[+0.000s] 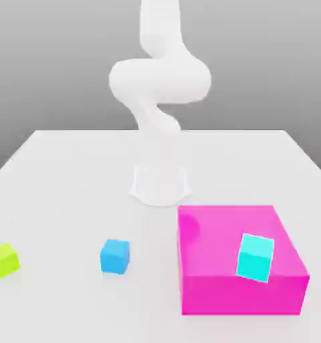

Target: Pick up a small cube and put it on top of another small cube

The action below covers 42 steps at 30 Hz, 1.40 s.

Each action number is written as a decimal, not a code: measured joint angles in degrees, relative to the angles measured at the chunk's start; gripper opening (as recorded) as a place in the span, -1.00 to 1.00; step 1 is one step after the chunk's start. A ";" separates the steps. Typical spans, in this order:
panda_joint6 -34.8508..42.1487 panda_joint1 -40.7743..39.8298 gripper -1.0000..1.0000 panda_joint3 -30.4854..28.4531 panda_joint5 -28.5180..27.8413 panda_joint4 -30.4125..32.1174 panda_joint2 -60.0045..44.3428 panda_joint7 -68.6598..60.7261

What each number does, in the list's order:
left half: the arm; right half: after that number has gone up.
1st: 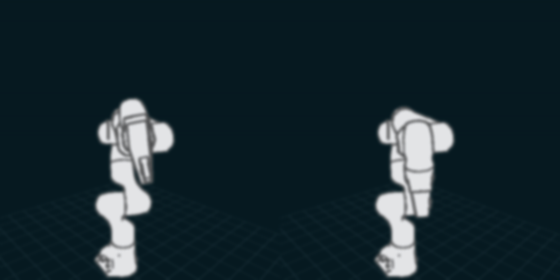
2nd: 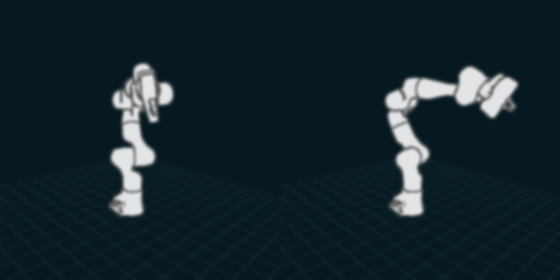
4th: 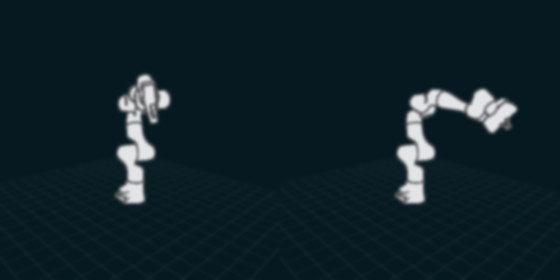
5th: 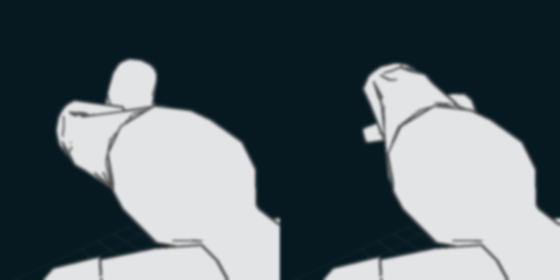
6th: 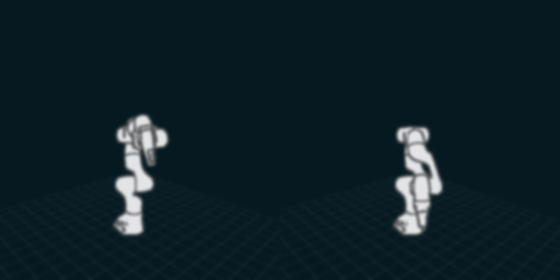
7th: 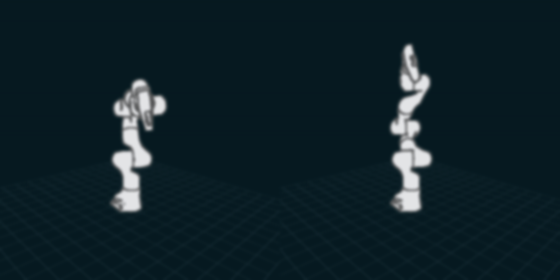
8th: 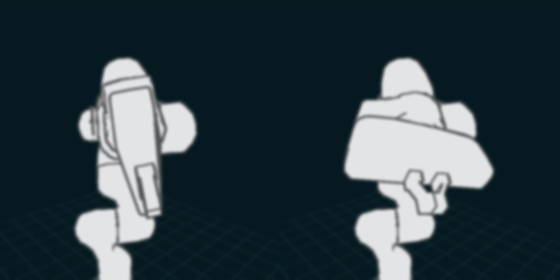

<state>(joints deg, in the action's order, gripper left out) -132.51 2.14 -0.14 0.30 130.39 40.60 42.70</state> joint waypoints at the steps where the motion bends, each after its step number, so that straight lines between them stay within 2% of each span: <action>1: -0.30 0.87 0.00 -0.02 0.17 -0.60 -2.26 -1.40; 19: -5.66 12.74 0.00 3.44 1.60 -10.53 -39.82 -23.38; 33: -9.70 19.79 0.00 7.44 -5.64 -18.24 -69.07 -34.90; 37: -14.06 21.30 0.00 6.87 -7.60 -20.34 -77.40 -35.35; 38: -15.32 21.53 -1.00 6.61 -7.87 -20.76 -79.14 -35.23; 42: -15.25 21.52 -1.00 6.63 -7.76 -20.76 -79.14 -35.31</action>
<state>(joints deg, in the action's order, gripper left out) -147.76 23.67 6.48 -7.46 109.63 -38.54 7.38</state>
